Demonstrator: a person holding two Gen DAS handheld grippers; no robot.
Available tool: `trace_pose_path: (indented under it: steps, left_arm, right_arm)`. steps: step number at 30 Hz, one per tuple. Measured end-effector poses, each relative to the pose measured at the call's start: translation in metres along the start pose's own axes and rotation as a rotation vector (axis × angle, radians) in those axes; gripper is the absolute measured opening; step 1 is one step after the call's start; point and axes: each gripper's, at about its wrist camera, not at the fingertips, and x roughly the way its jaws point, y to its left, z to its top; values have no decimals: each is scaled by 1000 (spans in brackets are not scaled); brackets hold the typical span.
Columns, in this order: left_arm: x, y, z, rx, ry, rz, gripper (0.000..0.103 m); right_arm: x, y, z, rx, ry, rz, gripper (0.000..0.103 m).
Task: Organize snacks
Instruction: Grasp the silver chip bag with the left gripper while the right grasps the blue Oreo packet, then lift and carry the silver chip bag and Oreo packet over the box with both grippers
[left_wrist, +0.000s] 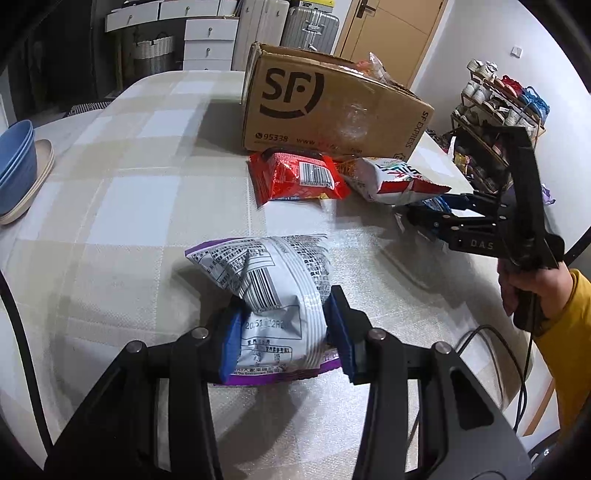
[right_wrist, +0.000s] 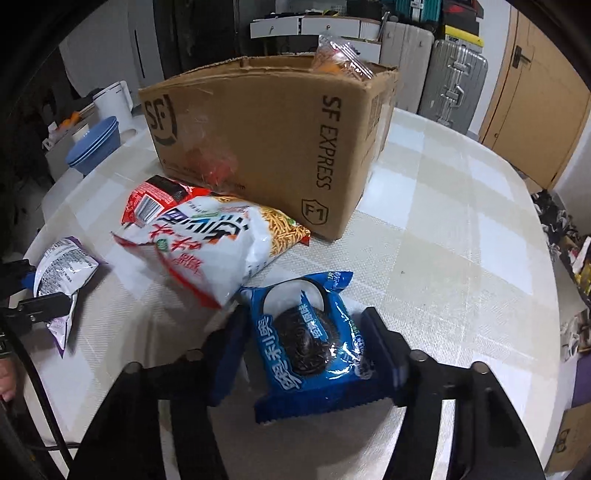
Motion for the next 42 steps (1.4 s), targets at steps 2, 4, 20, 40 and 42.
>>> trace_pose_path:
  steps: [2,4,20,40,42]
  left_arm:
    - [-1,0,-1,-1,2,-3,40]
    - [-4,-1,-2,2,2,-7,40]
    - [-40,-20,-9,45,-46,1,40]
    - [-54,-24,-13,56,-53,-4,40]
    - [-52,-23,-14,58,-46,-5,40]
  right_arm:
    - [-3,4,-3,3,8,10,45]
    - [-10,8,-7,14,2,38,45]
    - [-110,51,-51,254,-272,274,45]
    - [-107,60,-81,396,-280,379,45]
    - [-105,61,-81,399,-277,383,45]
